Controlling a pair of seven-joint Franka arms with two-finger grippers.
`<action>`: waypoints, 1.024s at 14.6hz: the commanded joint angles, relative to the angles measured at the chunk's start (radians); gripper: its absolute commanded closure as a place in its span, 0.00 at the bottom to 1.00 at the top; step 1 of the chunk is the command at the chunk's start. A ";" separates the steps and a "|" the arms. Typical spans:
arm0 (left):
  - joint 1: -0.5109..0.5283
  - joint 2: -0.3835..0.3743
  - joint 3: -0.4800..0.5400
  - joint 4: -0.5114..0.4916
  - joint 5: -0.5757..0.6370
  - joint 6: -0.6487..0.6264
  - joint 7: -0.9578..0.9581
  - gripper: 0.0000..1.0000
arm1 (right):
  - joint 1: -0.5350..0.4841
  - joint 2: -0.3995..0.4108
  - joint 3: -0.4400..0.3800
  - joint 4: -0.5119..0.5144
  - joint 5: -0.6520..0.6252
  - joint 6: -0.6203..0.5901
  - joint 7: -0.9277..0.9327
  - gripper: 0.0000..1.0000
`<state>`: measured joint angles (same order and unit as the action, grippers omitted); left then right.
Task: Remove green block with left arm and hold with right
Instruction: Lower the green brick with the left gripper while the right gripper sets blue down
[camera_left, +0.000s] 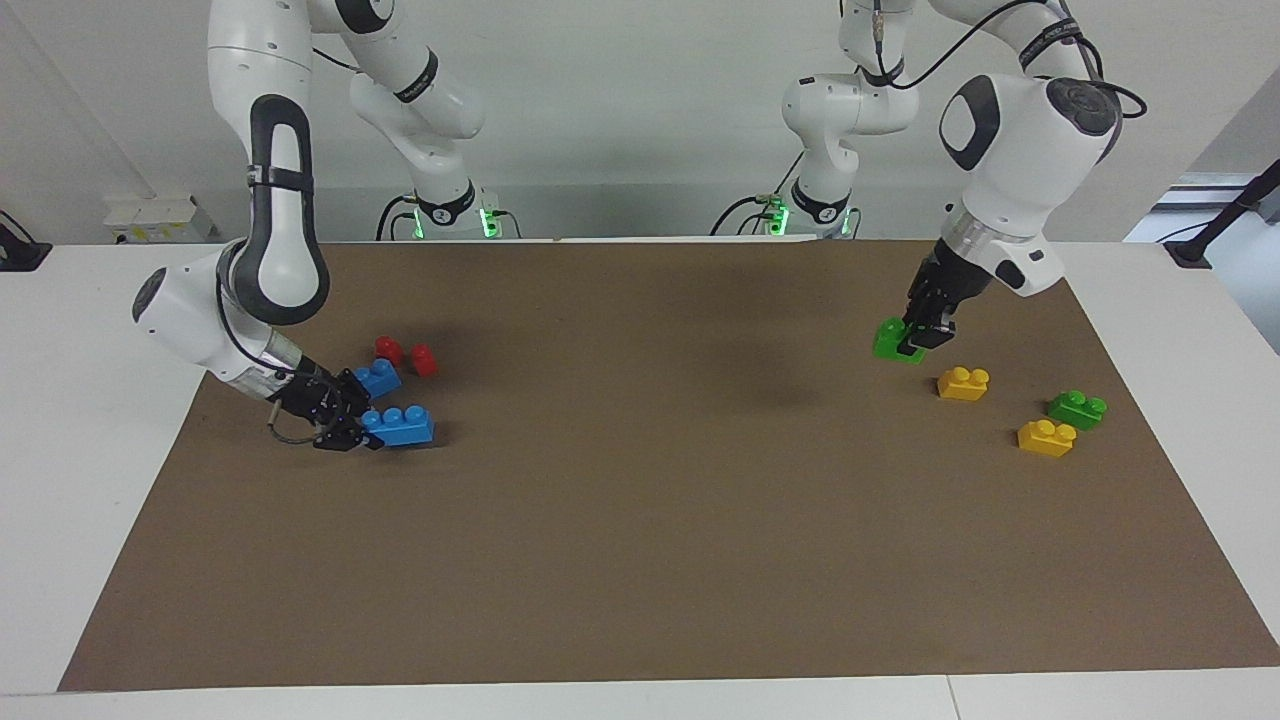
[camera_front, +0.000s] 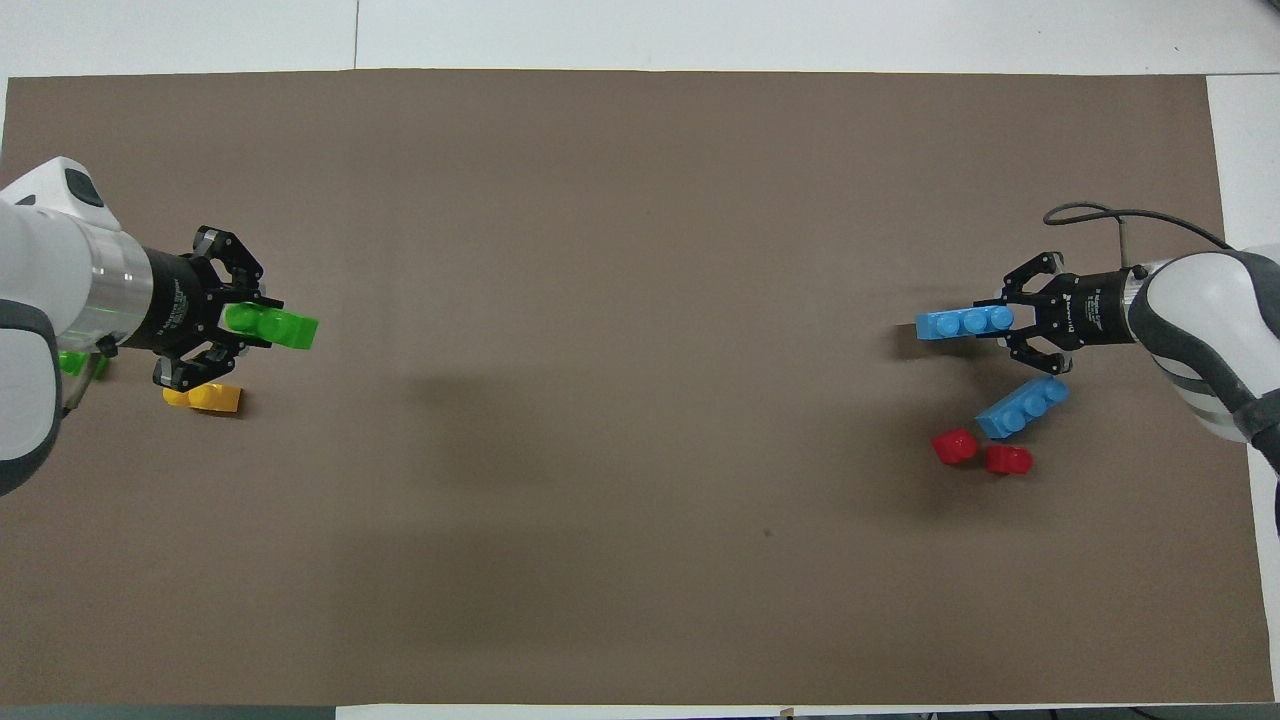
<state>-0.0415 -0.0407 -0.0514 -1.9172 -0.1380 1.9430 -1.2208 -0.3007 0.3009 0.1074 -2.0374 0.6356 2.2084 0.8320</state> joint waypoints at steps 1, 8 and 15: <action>0.087 0.013 -0.010 0.010 -0.020 -0.007 0.156 1.00 | 0.006 -0.003 0.017 -0.014 -0.002 0.004 0.016 1.00; 0.155 0.168 -0.008 0.013 -0.009 0.203 0.241 1.00 | 0.051 -0.008 0.018 -0.038 -0.001 0.019 0.102 1.00; 0.170 0.333 -0.007 0.049 -0.008 0.338 0.227 1.00 | 0.058 -0.009 0.017 -0.060 -0.001 0.019 0.104 0.50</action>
<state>0.1132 0.2338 -0.0499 -1.9135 -0.1385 2.2658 -1.0013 -0.2417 0.3050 0.1210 -2.0783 0.6362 2.2118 0.9254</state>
